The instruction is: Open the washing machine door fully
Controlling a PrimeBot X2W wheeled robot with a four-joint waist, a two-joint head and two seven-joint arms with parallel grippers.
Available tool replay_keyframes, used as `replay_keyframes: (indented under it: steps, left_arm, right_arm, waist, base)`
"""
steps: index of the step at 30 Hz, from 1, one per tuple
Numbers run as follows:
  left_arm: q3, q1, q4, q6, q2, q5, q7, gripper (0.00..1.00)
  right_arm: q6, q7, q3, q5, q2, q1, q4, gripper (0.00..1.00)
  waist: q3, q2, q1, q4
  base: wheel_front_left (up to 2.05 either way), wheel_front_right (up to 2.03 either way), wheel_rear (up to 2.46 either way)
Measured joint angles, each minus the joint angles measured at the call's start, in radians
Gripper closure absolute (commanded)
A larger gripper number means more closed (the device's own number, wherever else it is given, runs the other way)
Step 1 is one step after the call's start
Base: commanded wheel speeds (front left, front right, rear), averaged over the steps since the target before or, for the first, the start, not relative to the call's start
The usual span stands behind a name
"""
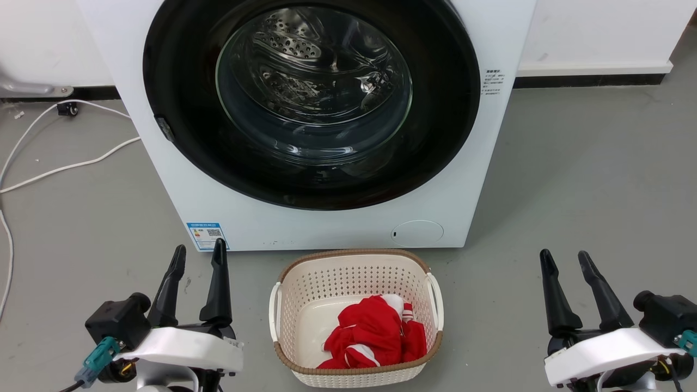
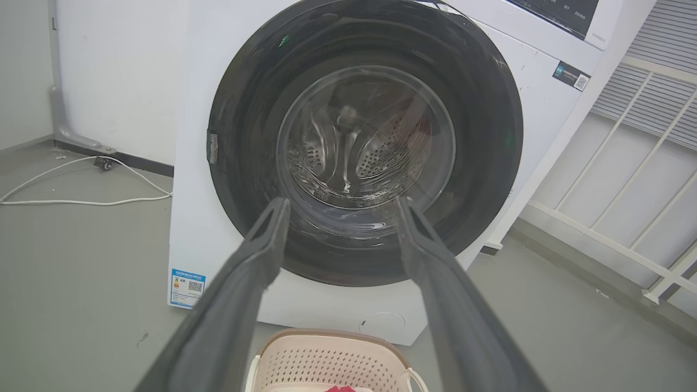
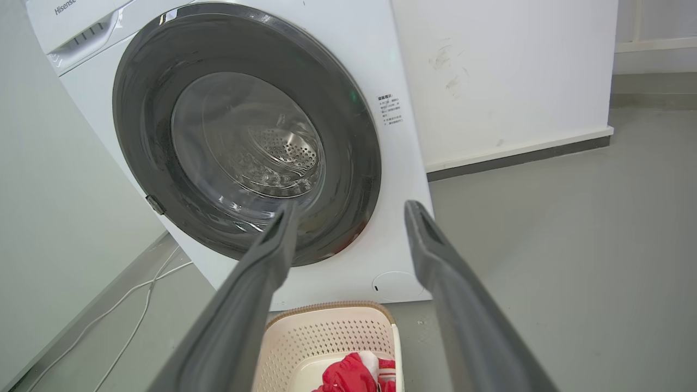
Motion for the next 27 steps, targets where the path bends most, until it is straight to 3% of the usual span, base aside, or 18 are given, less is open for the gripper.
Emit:
replay_keyframes:
  steps: [27]
  left_arm:
    - [-0.032, 0.01, -0.025, 0.04, 0.015, 0.253, -0.062, 0.0]
  right_arm:
    - [0.0, -0.041, 0.02, -0.239, 0.002, 0.013, -0.029, 0.0]
  waist:
    - [-0.005, 0.0, 0.0, -0.001]
  base:
    - [0.0, 0.0, 0.0]
